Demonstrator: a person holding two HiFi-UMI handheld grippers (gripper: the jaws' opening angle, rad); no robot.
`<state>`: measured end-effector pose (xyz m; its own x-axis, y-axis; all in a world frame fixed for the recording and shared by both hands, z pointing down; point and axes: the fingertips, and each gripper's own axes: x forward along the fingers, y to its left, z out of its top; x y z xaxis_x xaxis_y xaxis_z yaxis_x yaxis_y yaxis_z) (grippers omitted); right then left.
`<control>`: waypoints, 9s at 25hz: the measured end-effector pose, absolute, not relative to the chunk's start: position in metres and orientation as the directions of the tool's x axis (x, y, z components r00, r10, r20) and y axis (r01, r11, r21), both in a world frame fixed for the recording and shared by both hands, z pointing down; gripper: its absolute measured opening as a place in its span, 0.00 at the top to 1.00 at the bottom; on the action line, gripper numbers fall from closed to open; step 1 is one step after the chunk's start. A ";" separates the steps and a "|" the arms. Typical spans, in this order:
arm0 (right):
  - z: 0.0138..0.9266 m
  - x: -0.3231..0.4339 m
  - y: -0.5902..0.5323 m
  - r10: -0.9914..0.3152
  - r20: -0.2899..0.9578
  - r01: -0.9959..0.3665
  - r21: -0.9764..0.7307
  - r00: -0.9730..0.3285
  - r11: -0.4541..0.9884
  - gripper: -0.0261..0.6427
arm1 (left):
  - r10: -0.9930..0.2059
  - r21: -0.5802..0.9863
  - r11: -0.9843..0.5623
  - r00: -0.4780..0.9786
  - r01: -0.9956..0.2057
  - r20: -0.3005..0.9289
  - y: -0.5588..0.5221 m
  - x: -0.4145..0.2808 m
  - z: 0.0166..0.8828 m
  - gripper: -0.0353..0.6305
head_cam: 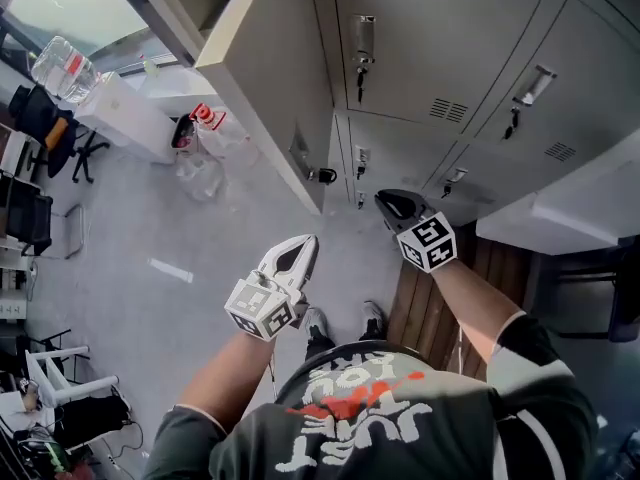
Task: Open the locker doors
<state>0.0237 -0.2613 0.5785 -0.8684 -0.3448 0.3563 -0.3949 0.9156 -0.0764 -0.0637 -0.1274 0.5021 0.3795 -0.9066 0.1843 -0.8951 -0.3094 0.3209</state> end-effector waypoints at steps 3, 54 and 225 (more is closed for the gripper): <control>0.620 0.011 -0.286 -0.382 0.382 -0.436 -0.064 -0.842 0.897 0.89 | -0.896 0.316 -0.303 0.382 -0.899 0.227 -0.136 -0.068 0.538 0.95; 0.751 -0.075 -0.414 -0.611 0.404 -0.676 -0.024 -0.680 0.736 0.72 | -0.751 0.306 -0.339 0.452 -0.890 0.481 -0.228 -0.053 0.726 0.95; 0.460 0.136 -0.096 -0.588 0.294 -0.655 -0.270 -0.754 0.705 0.91 | -0.799 0.260 -0.553 0.592 -0.792 0.101 -0.054 -0.064 0.419 0.95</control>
